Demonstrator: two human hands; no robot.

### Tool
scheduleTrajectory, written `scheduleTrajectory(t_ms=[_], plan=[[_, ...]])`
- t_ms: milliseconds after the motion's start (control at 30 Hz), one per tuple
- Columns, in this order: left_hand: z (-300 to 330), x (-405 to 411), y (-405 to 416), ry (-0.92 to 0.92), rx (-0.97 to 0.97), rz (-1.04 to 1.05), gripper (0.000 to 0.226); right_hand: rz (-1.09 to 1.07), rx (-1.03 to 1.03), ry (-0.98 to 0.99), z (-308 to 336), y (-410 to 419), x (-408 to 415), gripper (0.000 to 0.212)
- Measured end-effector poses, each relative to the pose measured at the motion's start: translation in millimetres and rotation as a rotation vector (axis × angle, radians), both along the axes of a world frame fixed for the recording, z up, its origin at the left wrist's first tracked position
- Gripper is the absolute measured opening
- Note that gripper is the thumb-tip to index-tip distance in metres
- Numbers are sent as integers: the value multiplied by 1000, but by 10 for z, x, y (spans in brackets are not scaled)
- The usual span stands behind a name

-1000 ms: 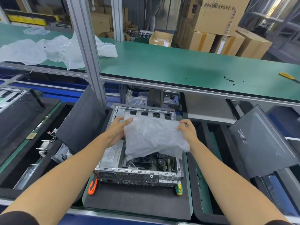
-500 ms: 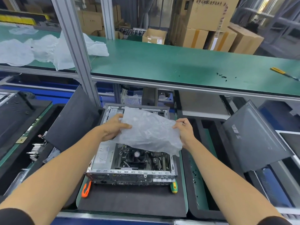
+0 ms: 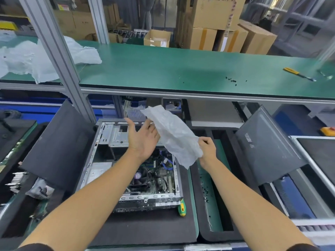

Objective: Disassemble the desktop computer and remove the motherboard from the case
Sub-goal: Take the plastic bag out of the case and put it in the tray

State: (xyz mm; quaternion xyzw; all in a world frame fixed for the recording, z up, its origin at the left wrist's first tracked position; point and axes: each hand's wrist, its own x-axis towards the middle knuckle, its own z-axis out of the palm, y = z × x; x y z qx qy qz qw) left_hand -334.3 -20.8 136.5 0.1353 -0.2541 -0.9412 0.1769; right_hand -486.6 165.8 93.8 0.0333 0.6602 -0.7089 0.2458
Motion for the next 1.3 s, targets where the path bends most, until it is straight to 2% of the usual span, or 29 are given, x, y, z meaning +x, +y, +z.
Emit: scheduleTrajectory(t_ms=[67,133,267,300,400,467,533,600,700,767,833,900,933,1000,1100,1200,1300], plan=[[7,-214,233,-31,-156,-94,99,60,57,58,-49,140,-57,25],[-23,-437,483,-137,-370,-206,76,163,128,106,-92,318,-117,39],[-207,-841,840,-492,-567,-90,68,356,318,144,-195,699,-311,60],[-252,-916,883,-518,-611,-84,61,408,314,82,-203,780,-365,57],[-357,-1031,912,-537,-665,-207,49,501,111,-201,-206,1002,-512,36],[-412,-1060,971,-541,-724,-354,54,523,103,-236,-254,1129,-580,34],[-480,-1105,1117,-533,-774,-420,59,553,181,-161,-317,1205,-593,45],[-519,-1154,1317,-509,-752,-430,58,545,280,-3,-331,1208,-552,52],[-598,-1269,1620,-543,-663,-387,40,524,514,299,-433,1188,-468,27],[-684,-1360,1807,-641,-657,-353,32,536,675,399,-550,1222,-404,13],[-784,-1439,1978,-716,-665,-336,40,588,771,420,-643,1271,-343,23],[-844,-1499,2130,-761,-638,-294,41,703,805,605,-694,1328,-358,28],[-866,-1528,2185,-787,-621,-262,41,741,793,617,-716,1357,-374,32],[-909,-1601,2273,-806,-617,-206,37,702,641,514,-710,1427,-407,42],[-907,-1746,2389,-816,-558,-133,8,592,551,394,-714,1580,-474,64],[-935,-1951,2454,-832,-505,-149,10,571,506,316,-699,1719,-563,84],[-946,-2134,2479,-893,-473,-237,31,562,442,261,-709,1830,-720,80]])
